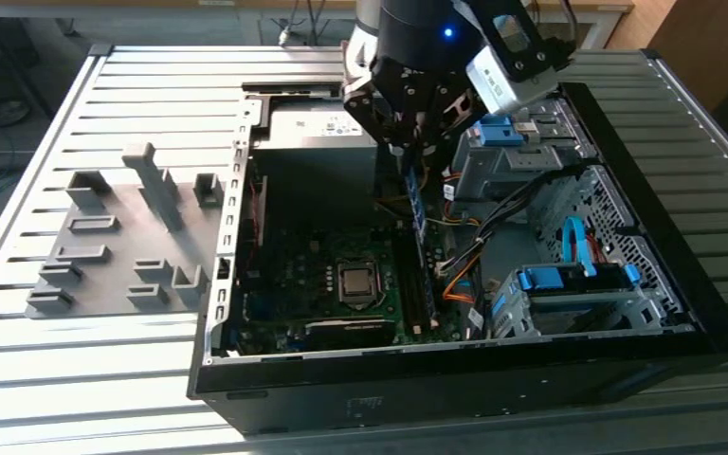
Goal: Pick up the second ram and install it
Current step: 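Insert the second ram into the second slot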
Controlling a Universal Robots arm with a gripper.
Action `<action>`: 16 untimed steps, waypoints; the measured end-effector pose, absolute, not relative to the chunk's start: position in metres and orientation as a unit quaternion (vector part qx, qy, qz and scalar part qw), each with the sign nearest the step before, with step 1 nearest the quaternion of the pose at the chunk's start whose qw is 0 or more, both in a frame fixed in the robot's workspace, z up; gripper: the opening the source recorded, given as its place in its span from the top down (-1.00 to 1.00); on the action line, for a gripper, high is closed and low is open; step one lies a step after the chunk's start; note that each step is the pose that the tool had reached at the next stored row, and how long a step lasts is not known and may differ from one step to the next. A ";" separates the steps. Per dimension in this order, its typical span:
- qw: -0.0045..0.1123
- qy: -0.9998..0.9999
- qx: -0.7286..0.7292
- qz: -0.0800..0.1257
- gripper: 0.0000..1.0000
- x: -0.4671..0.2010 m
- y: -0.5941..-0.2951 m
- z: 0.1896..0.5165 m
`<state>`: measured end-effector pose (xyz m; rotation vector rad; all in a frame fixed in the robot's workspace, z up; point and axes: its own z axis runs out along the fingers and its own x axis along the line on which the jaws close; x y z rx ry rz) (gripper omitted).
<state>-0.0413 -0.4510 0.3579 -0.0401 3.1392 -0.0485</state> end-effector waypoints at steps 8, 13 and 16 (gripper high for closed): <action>0.001 1.000 -0.011 -0.015 0.72 -0.034 -0.451 0.347; 0.001 1.000 -0.010 -0.016 0.72 -0.032 -0.451 0.344; 0.001 1.000 -0.010 -0.015 0.72 -0.032 -0.451 0.344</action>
